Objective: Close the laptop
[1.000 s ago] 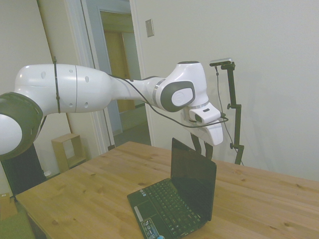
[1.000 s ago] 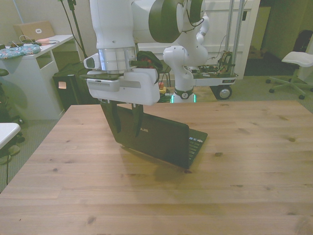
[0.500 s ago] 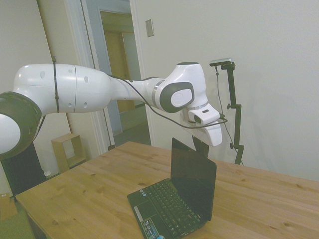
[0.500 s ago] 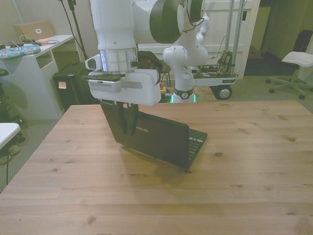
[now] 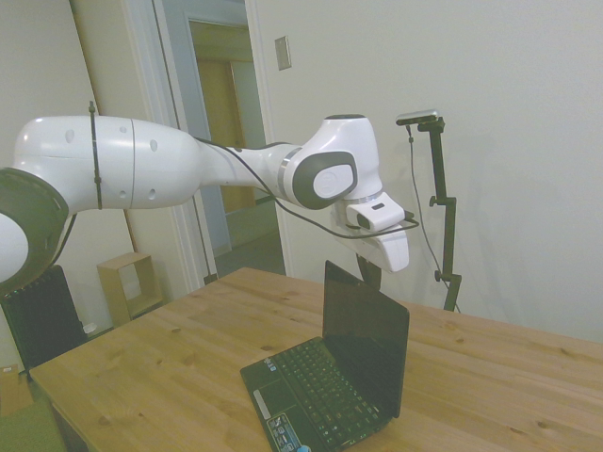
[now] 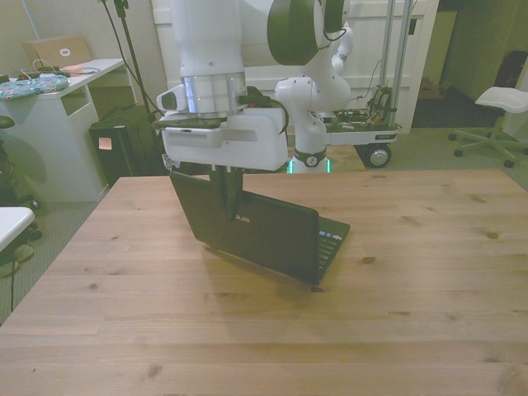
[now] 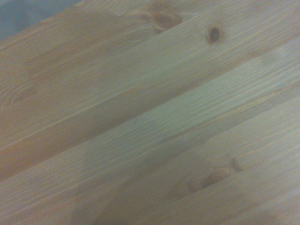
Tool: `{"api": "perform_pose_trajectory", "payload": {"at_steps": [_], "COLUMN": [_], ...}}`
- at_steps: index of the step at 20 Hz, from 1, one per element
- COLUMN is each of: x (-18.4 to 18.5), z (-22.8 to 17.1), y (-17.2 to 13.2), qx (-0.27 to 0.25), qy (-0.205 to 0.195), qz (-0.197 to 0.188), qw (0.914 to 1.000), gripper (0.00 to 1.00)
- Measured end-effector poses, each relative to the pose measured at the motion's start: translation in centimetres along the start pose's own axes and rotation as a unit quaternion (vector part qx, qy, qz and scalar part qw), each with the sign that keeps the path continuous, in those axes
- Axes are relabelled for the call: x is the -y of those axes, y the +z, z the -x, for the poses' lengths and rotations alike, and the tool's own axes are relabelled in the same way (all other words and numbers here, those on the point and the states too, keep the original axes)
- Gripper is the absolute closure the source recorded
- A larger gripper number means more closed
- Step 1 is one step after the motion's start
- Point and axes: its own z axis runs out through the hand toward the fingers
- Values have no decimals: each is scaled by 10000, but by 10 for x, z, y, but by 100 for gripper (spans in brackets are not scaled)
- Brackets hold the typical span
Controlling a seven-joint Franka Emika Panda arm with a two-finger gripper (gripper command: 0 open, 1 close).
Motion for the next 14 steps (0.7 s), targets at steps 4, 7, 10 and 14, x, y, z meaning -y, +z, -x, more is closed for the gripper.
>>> {"api": "perform_pose_trajectory", "payload": {"at_steps": [4,7,10,14], "x": [-5,-17,-33,-64], "z": [33,54,79,112], "y": [-7,-4,1,16], "qx": [106,213,389,643], "qy": [-147,-173,-204,-173], "qz": [46,153,269,491], "qw": [9998,9995,9987,9966], "gripper": [100,100,100,100]}}
